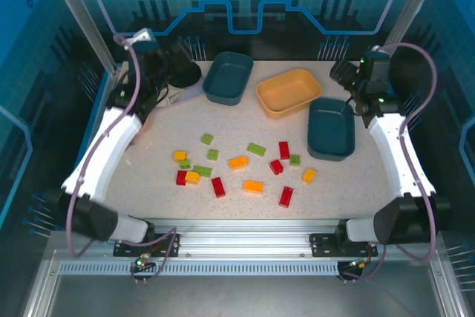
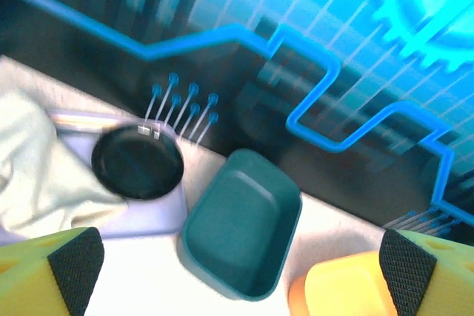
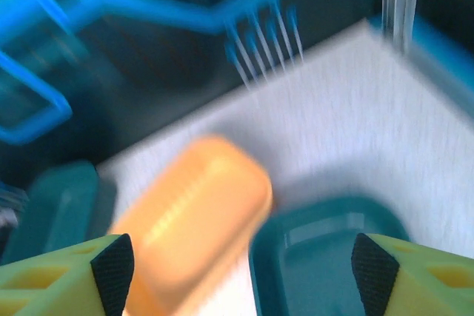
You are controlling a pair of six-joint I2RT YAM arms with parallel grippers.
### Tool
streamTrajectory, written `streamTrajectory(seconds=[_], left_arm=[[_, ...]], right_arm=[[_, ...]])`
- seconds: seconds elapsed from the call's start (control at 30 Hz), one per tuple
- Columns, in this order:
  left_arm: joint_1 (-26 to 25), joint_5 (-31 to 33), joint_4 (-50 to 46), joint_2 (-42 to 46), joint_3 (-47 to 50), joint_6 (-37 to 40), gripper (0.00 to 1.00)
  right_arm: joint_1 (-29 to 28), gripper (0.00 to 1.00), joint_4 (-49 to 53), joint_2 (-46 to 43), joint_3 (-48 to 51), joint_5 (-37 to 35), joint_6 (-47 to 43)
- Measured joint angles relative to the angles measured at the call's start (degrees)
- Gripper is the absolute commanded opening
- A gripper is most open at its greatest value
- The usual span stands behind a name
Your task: Sort the legos into containers by color
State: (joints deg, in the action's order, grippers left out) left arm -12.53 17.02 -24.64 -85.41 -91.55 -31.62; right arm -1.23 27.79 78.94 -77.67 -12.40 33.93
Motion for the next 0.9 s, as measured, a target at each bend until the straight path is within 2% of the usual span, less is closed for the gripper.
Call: streamTrajectory(seconds=[0.1,0.23,0.43,0.63,0.77,0.9], left_arm=[[0.0,-4.7,-10.6,-12.5,-11.2,-2.6,0.90],[0.0,-9.8,-20.1,-25.9,-18.0,-3.2,0.82],[0.0,-12.8,-28.4,-39.1,-28.3,-2.9,0.77],[0.4,-13.1,-32.2,-47.3,-39.9,-3.0,0.79],[1.3,-14.0,-33.3,-50.0,-41.1,-3.0,0.80],[2.3,-15.4,-33.6,-52.0,-41.2,-3.0,0.79]], right_arm=[[-0.9,0.79,7.2,3.4,0.5,4.9,1.5],[-0.7,0.81,13.1,10.2,-1.5,11.1,1.7],[-0.7,0.83,15.3,20.2,-3.7,17.1,2.0],[-0.7,0.87,15.2,27.5,-6.1,19.5,3.4],[-0.7,0.91,14.8,31.4,-9.2,20.5,3.8],[-0.7,0.88,14.9,35.8,-14.4,21.2,4.1]])
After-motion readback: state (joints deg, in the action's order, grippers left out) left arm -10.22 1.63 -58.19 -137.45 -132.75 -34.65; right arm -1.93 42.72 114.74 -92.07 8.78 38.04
